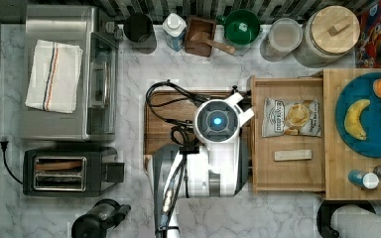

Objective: Close the drawer.

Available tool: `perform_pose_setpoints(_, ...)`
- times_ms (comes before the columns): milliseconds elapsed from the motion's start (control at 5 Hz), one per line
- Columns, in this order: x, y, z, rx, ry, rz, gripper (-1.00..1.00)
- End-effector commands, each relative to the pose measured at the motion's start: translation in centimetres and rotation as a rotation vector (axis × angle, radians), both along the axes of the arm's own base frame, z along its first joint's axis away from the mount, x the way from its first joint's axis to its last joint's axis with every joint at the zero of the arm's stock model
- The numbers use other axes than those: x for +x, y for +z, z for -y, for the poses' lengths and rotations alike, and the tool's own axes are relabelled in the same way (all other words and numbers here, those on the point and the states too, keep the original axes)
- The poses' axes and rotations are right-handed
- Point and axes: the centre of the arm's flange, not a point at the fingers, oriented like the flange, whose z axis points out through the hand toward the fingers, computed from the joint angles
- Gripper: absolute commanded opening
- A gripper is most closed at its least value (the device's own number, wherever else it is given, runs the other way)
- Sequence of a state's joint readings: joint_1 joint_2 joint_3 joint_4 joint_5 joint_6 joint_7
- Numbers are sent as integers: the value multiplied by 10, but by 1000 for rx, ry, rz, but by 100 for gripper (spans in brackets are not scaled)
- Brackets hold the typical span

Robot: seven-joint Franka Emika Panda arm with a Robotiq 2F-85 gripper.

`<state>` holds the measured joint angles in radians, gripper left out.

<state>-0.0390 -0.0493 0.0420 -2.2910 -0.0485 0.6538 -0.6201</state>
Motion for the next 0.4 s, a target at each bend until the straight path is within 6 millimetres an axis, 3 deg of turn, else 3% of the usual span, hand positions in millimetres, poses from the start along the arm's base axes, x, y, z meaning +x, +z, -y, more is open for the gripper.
perform_pose_setpoints(200, -12, -45, -73, 52, 20, 27, -100)
perform_pose_setpoints(400, -13, -65, -59, 46, 34, 34, -100)
